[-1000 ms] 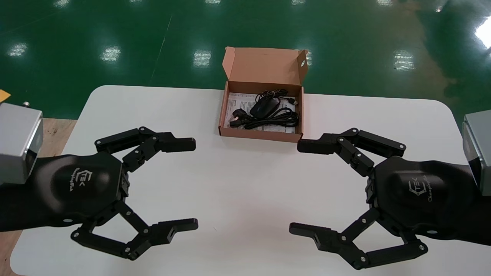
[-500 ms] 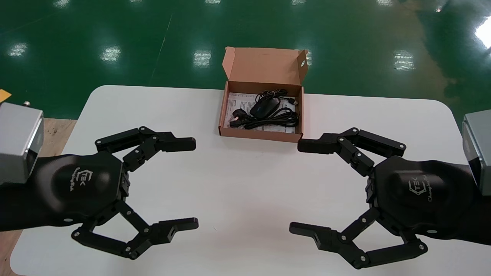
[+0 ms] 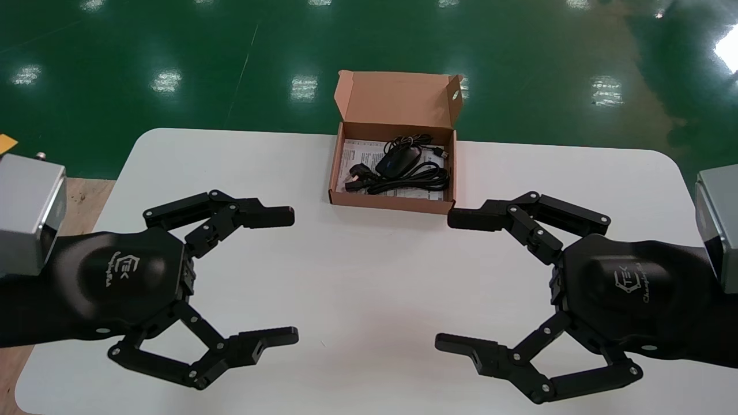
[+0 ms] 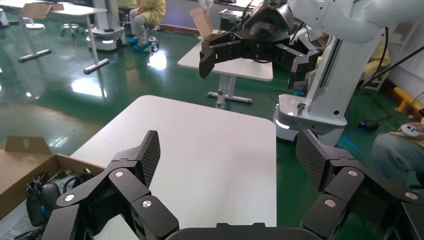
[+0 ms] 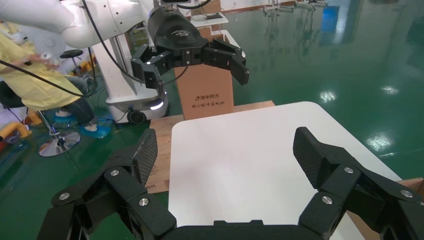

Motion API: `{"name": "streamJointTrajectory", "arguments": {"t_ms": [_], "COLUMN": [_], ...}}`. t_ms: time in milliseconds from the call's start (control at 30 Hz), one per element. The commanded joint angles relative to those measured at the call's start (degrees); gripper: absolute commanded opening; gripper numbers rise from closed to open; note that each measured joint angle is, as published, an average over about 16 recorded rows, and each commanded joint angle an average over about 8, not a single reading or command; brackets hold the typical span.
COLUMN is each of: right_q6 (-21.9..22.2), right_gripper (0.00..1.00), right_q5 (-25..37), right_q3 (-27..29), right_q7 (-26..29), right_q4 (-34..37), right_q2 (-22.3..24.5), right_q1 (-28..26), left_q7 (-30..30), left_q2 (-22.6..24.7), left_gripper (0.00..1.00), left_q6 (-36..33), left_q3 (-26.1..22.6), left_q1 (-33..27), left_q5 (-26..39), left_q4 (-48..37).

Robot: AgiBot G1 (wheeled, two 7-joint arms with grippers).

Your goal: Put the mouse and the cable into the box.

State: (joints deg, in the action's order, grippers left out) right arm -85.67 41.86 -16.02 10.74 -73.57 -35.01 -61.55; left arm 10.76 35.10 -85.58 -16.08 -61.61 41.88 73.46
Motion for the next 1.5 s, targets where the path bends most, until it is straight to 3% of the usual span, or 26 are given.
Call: {"name": "streamJointTrajectory", "arguments": {"t_ms": [33, 1500], "right_q6": [0.00, 0.00], "right_gripper": [1.00, 1.00], "right_q5": [0.00, 0.00], "right_q3": [0.00, 0.00], "right_q7": [0.00, 0.00], "right_q4": [0.01, 0.01], "right_q2": [0.00, 0.00], "right_q1": [0.00, 0.00], "left_q7": [0.00, 0.00], "left_q2": [0.00, 0.00], "left_gripper": [1.00, 1.00], "left_q6": [0.00, 0.00], "left_q3": [0.00, 0.00], "left_q1": [0.00, 0.00], "left_q5": [0.00, 0.00], "left_q4": [0.00, 0.00]}}
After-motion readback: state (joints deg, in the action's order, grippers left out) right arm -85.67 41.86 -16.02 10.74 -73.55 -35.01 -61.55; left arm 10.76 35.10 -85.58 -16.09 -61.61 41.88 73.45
